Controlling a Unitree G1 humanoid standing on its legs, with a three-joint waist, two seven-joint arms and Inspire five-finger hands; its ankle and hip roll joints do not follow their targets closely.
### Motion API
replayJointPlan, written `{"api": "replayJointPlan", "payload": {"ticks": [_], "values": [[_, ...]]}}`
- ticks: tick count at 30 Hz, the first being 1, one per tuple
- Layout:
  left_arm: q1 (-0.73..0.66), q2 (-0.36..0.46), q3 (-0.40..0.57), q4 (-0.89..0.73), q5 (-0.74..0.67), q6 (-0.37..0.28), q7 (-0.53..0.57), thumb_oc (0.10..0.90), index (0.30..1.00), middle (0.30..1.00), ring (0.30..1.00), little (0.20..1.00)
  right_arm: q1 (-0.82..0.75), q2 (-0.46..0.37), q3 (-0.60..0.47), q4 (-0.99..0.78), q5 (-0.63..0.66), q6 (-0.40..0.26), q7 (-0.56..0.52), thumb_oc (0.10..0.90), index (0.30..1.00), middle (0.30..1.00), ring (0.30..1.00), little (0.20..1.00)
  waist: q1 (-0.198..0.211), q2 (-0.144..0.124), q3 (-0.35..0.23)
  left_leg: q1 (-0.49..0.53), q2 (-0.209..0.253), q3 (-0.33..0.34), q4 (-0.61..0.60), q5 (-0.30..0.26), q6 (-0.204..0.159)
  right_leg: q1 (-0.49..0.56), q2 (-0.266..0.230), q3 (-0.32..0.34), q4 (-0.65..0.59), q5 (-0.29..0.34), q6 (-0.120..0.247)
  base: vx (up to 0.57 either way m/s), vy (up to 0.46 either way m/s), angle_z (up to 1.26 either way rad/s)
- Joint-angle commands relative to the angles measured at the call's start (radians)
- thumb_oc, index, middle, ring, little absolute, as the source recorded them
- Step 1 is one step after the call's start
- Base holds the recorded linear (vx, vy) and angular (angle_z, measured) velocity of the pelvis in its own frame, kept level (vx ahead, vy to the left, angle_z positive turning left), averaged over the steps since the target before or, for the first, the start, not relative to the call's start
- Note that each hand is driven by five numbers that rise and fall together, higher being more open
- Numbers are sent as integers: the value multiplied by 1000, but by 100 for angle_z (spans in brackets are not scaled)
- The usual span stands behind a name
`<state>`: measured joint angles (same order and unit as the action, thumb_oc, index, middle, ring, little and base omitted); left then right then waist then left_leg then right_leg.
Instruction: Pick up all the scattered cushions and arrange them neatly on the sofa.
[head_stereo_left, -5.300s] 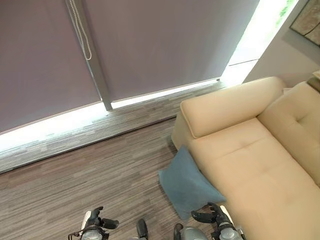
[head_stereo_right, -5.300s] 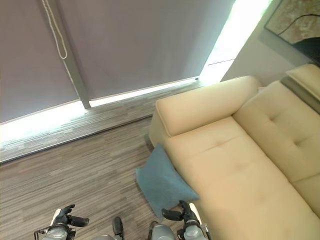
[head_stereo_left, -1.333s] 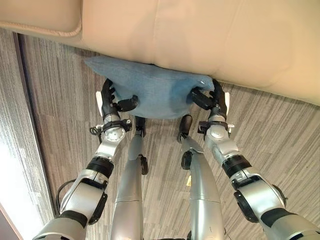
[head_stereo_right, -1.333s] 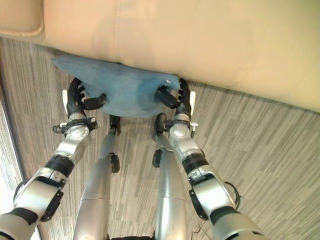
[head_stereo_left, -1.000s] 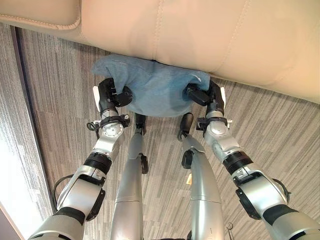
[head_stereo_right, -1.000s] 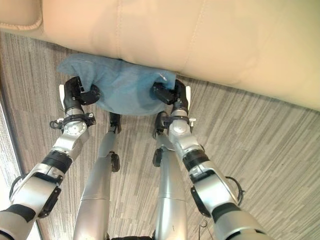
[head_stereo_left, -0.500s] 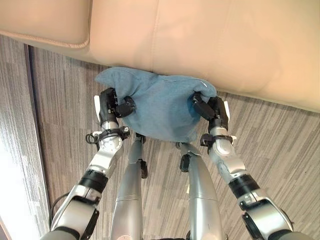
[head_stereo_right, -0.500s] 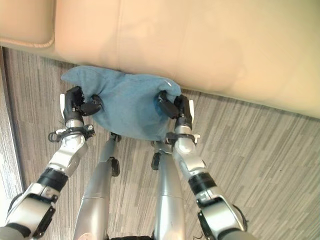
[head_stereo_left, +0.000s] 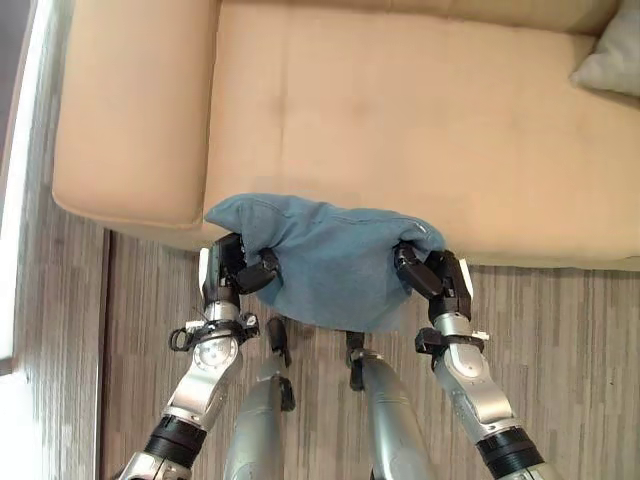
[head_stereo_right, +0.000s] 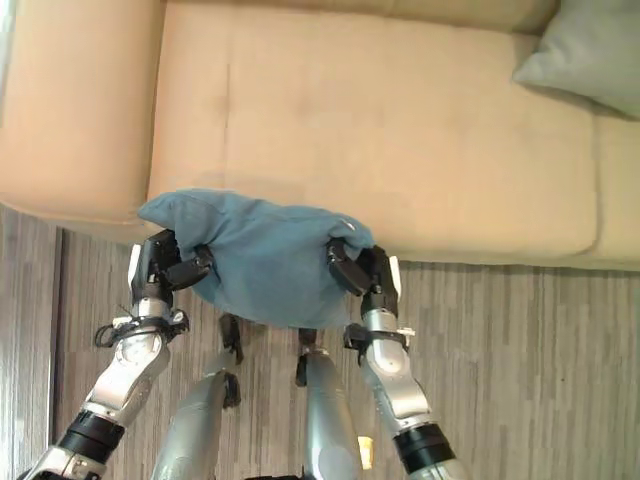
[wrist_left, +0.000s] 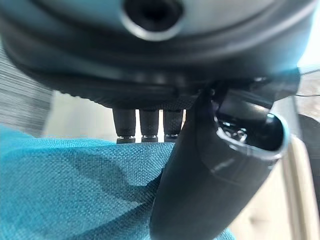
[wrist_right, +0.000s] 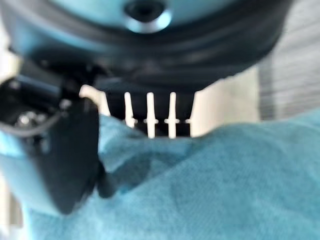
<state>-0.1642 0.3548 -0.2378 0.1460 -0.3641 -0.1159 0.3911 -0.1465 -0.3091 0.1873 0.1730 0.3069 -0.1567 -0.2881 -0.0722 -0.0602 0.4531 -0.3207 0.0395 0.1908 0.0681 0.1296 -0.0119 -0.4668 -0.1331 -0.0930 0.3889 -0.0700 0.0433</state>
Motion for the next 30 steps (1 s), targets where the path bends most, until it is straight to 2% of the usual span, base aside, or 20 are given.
{"api": "replayJointPlan", "payload": {"ticks": [1, 2, 3, 6, 9, 13, 14, 17, 18, 23, 25, 28, 30], "values": [[18, -27, -22, -148, 1, -151, -70, 400, 300, 300, 300, 300, -11, -25, 8, -161, -76, -81, 60, 400, 300, 300, 300, 300, -35, 14, -196, 69, 16, -33, 72, -190, -22, 168, 6, -29, -207, 0, 50, 214, -111, -19], [50, -20, -1, -160, -3, -150, -73, 400, 300, 300, 300, 300, 2, -37, -14, -172, -93, -75, 58, 400, 300, 300, 300, 300, -44, 19, -230, 128, 20, -22, 35, -184, -29, 219, 20, -27, -234, -2, 51, 159, -92, -24], [50, -20, -1, -160, -3, -150, -73, 400, 300, 300, 300, 300, 2, -37, -14, -172, -93, -75, 58, 400, 300, 300, 300, 300, -44, 19, -230, 128, 20, -22, 35, -184, -29, 219, 20, -27, -234, -2, 51, 170, -87, -29], [102, -18, 29, -176, -12, -147, -81, 400, 300, 300, 300, 300, 37, -48, -59, -195, -119, -65, 58, 400, 300, 300, 300, 300, -57, 28, -286, 213, 29, -8, -16, -174, -41, 298, 42, -20, -269, -10, 49, 168, -106, -12], [119, -20, 31, -178, -12, -143, -87, 400, 300, 300, 300, 300, 70, -41, -79, -198, -122, -62, 57, 400, 300, 300, 300, 300, -60, 31, -304, 240, 37, -9, -25, -172, -48, 332, 52, -18, -284, -18, 44, 115, -109, 1], [125, -24, 5, -170, 21, -128, -101, 400, 300, 300, 300, 300, 135, -43, -115, -194, -134, -70, 48, 400, 300, 300, 300, 300, -61, 23, -312, 223, 51, -28, 77, -189, -61, 400, 61, -25, -315, -37, 20, 74, -112, 17], [130, -29, -9, -166, 26, -125, -113, 400, 300, 300, 300, 300, 158, -45, -127, -190, -136, -69, 46, 400, 300, 300, 300, 300, -54, 14, -307, 197, 57, -39, 158, -172, -63, 426, 59, -31, -323, -41, 7, 52, -68, 35], [136, -27, -24, -162, 31, -118, -120, 400, 300, 300, 300, 300, 170, -43, -133, -188, -134, -67, 39, 400, 300, 300, 300, 300, -48, 10, -302, 165, 49, -67, 207, -165, -64, 441, 59, -39, -330, -41, 2, 67, -38, 18], [142, -23, -35, -165, 35, -108, -128, 400, 300, 300, 300, 300, 169, -36, -130, -187, -133, -64, 32, 400, 300, 300, 300, 300, -31, 1, -305, 119, 13, -94, 185, -190, -55, 449, 54, -40, -344, -40, 11, 122, 13, 9], [157, -16, -29, -173, 42, -102, -129, 400, 300, 300, 300, 300, 163, -25, -122, -184, -136, -61, 18, 400, 300, 300, 300, 300, 2, 1, -322, 81, -27, -130, 69, -160, -52, 468, 68, -15, -361, -44, 31, 177, 77, 8], [159, -12, -29, -179, 51, -99, -133, 400, 300, 300, 300, 300, 166, -11, -119, -190, -148, -63, 19, 400, 300, 300, 300, 300, 5, 3, -332, 103, -36, -142, 59, -170, -38, 478, 64, -10, -353, -51, 41, 257, 146, -38], [159, -1, -26, -188, 57, -100, -127, 400, 300, 300, 300, 300, 154, 0, -110, -188, -159, -58, 21, 400, 300, 300, 300, 300, 15, 0, -334, 139, -47, -128, 50, -195, -10, 476, 44, 13, -296, -60, 62, 218, 186, -55], [150, 11, -19, -194, 71, -98, -121, 400, 300, 300, 300, 300, 141, 10, -101, -192, -166, -57, 26, 400, 300, 300, 300, 300, 23, 3, -327, 168, -50, -104, 40, -209, 16, 441, 23, 33, -191, -40, 88, 161, 202, -49]]}}
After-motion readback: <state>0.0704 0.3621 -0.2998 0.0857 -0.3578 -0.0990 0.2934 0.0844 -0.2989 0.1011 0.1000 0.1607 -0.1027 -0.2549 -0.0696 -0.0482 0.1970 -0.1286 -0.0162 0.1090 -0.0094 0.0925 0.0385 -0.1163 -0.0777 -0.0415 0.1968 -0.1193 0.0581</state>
